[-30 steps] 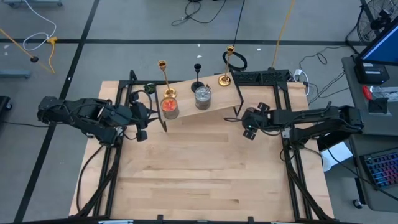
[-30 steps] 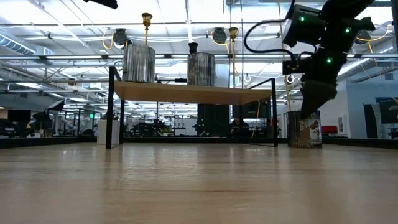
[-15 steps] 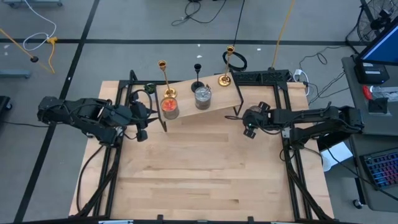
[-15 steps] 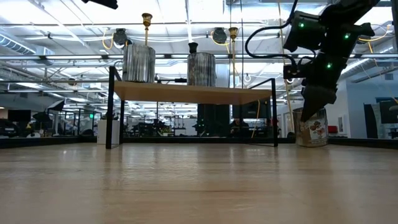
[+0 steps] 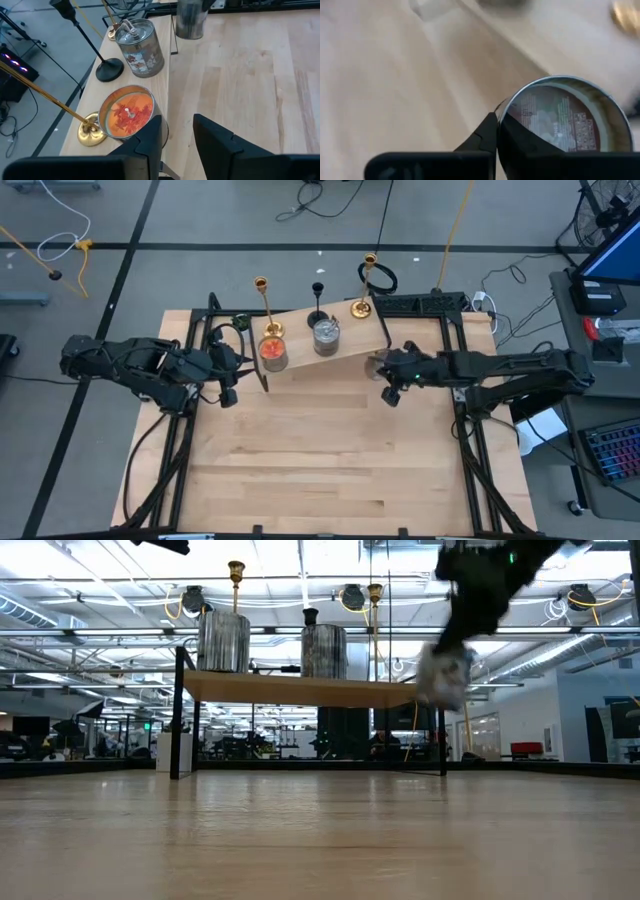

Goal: Pick & Place candle stick holders
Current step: Put the silver scented candle on the shelf

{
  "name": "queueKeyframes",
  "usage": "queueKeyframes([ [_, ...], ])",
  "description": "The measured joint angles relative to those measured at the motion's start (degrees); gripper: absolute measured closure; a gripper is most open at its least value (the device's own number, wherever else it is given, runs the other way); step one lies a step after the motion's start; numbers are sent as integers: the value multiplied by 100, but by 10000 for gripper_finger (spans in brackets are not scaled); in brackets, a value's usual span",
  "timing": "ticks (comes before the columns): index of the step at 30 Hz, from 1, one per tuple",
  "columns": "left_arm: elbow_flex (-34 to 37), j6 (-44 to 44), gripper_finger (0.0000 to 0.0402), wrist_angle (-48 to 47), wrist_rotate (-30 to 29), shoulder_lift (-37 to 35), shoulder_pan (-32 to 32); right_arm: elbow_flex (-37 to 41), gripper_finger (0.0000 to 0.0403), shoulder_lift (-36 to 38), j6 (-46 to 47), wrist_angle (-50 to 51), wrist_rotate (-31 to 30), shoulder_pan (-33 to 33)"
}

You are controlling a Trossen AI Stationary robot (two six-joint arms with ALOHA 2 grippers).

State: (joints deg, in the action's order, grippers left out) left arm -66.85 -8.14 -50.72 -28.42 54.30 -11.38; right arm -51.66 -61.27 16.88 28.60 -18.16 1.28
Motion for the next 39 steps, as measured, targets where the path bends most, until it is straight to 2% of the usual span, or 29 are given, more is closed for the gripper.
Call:
queueKeyframes([
  [4,0,-99,284,0,4,0,0,-192,401,77,-165,-681,501,-222],
  [13,0,-105,284,79,4,0,2,-364,402,-199,-1324,-2131,450,5],
  [15,0,-105,284,111,4,0,2,-576,402,-371,-1400,-1854,433,146],
  [19,0,-108,284,109,4,0,4,-1269,402,-676,-1567,-683,-292,438],
  [22,0,-108,284,109,2,0,4,-1741,402,-864,-1582,-292,-438,694],
  [28,0,-110,284,109,2,0,4,-1935,402,-1183,-1323,92,479,1246],
  [39,0,-117,284,105,2,2,4,-1933,401,-1388,-1310,424,491,1559],
])
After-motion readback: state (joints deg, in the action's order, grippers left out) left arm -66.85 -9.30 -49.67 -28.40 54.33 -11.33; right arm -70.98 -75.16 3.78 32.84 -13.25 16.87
